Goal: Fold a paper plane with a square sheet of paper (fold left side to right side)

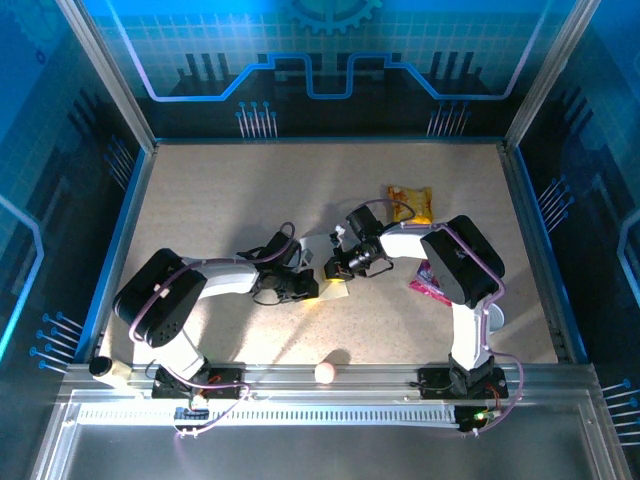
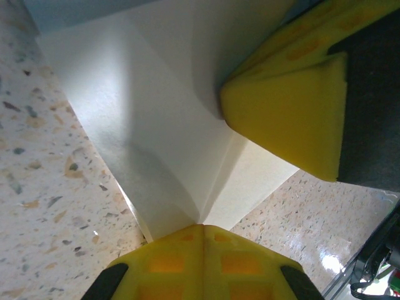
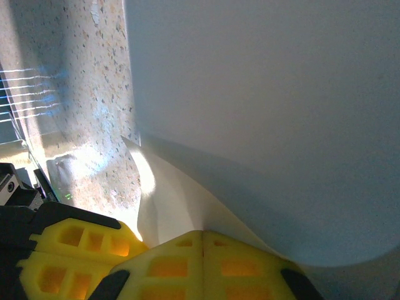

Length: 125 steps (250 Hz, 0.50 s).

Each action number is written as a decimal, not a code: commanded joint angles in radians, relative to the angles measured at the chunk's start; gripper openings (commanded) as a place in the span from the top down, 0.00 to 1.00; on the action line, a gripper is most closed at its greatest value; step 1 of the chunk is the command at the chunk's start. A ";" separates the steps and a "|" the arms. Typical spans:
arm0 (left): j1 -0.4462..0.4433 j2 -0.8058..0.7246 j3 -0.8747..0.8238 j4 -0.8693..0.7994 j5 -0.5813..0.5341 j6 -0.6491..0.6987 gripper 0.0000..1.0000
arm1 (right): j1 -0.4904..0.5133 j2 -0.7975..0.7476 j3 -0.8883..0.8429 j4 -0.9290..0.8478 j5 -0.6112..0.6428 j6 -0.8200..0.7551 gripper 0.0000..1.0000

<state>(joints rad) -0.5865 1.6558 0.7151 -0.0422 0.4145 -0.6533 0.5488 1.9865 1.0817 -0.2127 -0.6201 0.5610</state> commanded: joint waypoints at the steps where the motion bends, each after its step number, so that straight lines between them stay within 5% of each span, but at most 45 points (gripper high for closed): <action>1: -0.003 0.009 -0.023 0.000 -0.024 0.011 1.00 | 0.003 0.048 -0.044 -0.106 0.107 0.010 1.00; 125: -0.003 -0.018 -0.044 -0.005 -0.048 0.011 1.00 | 0.003 0.055 -0.040 -0.114 0.111 0.005 1.00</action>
<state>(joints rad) -0.5865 1.6558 0.7017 -0.0227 0.4034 -0.6533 0.5488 1.9865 1.0817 -0.2131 -0.6197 0.5610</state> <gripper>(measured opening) 0.065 0.061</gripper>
